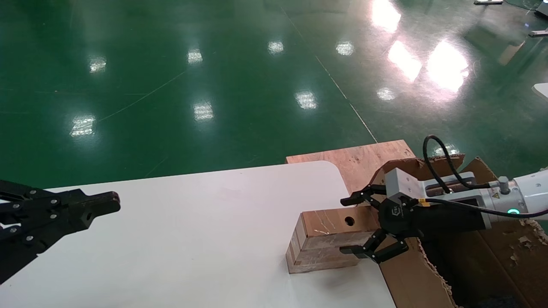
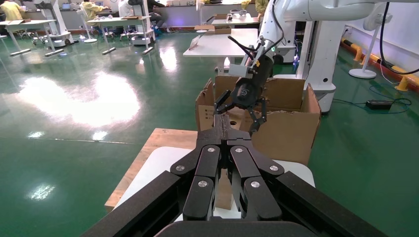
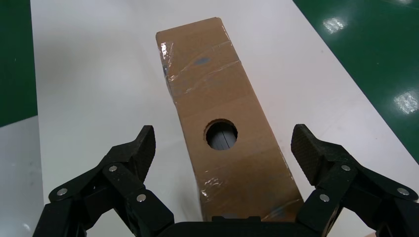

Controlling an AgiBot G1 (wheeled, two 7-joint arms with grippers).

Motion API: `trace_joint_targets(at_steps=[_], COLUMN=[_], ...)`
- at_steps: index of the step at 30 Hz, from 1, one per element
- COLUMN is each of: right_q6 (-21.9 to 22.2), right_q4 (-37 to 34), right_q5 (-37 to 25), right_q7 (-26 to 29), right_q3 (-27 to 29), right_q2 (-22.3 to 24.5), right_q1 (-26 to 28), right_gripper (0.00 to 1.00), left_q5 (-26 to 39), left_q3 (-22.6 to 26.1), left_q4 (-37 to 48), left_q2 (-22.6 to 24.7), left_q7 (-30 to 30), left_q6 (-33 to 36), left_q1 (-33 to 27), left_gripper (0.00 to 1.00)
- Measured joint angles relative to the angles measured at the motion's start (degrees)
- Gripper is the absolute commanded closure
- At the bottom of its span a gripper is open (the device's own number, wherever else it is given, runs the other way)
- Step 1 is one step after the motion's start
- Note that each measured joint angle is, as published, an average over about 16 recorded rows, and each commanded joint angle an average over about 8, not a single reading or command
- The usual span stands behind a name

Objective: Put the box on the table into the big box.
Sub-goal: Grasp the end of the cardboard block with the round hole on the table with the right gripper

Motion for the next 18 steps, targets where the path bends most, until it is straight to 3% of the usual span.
trace_joint_targets(at_steps=[18], right_q6=[2.3], right_q4=[2.2], right_q5=[-0.1], right_q7=[0.3], right_q3=[-2.1], right_q2=[0.9], right_q1=[2.1], right_gripper=[0.00], left_q5=[0.0], left_q3=[0.0], left_q4=[0.0], left_q2=[0.0], left_q7=[0.0], left_q6=[0.0], left_q1=[0.0], left_gripper=[1.00])
